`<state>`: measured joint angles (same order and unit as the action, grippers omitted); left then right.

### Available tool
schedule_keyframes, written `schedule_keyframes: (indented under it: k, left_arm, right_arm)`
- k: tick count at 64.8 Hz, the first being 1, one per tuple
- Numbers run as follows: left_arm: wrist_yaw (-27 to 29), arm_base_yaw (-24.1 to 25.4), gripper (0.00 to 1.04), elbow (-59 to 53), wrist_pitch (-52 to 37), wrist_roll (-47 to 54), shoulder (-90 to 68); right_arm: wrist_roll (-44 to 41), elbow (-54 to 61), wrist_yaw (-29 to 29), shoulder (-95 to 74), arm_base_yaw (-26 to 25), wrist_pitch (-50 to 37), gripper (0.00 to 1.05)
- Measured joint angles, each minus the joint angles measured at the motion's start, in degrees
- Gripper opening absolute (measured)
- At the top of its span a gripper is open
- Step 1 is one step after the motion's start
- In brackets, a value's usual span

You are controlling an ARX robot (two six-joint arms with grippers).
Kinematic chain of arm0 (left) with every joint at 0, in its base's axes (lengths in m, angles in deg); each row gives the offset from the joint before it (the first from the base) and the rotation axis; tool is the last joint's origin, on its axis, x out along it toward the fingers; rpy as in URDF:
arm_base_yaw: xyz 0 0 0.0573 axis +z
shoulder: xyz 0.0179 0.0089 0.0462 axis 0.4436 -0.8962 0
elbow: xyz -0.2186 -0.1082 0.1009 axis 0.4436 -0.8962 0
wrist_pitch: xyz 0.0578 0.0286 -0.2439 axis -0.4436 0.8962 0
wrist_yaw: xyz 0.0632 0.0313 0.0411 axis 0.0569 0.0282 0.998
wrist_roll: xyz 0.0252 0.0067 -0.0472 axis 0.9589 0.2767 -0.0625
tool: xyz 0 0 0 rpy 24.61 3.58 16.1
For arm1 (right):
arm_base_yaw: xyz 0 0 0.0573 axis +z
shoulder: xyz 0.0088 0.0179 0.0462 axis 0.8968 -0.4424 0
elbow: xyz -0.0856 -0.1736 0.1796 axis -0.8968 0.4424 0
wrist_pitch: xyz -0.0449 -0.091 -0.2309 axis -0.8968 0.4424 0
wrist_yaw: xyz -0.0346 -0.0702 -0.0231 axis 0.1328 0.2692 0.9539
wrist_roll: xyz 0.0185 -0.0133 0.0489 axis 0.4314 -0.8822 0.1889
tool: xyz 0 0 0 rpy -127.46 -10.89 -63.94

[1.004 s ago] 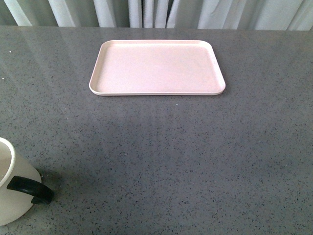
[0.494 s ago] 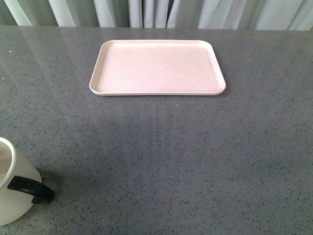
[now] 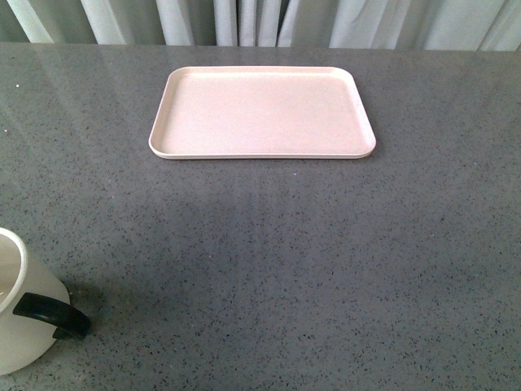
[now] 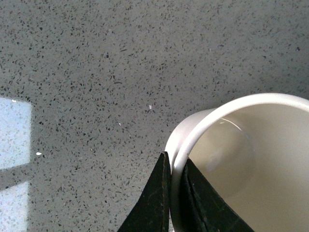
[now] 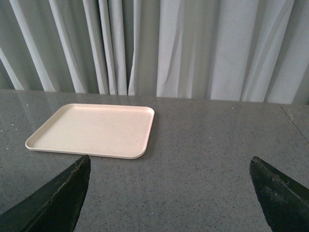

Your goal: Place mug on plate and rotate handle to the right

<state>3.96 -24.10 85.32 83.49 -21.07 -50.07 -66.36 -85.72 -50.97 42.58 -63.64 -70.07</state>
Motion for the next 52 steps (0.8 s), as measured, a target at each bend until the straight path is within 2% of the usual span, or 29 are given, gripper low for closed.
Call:
schedule_keyframes:
  k: [23, 38, 52]
  left_arm:
    - [0.5, -3.5, 0.02, 4.5, 5.0, -2.3, 1.3]
    - [1.2, -8.2, 0.02, 15.7, 5.7, -4.6, -5.6]
    - [1.1, -12.7, 0.02, 30.1, 6.6, -7.5, -18.5]
  right_arm:
    - [0.0, 0.0, 0.0, 0.0, 0.0, 0.0, 0.96]
    - [0.0, 0.0, 0.0, 0.0, 0.0, 0.0, 0.96]
    - [0.0, 0.0, 0.0, 0.0, 0.0, 0.0, 0.96]
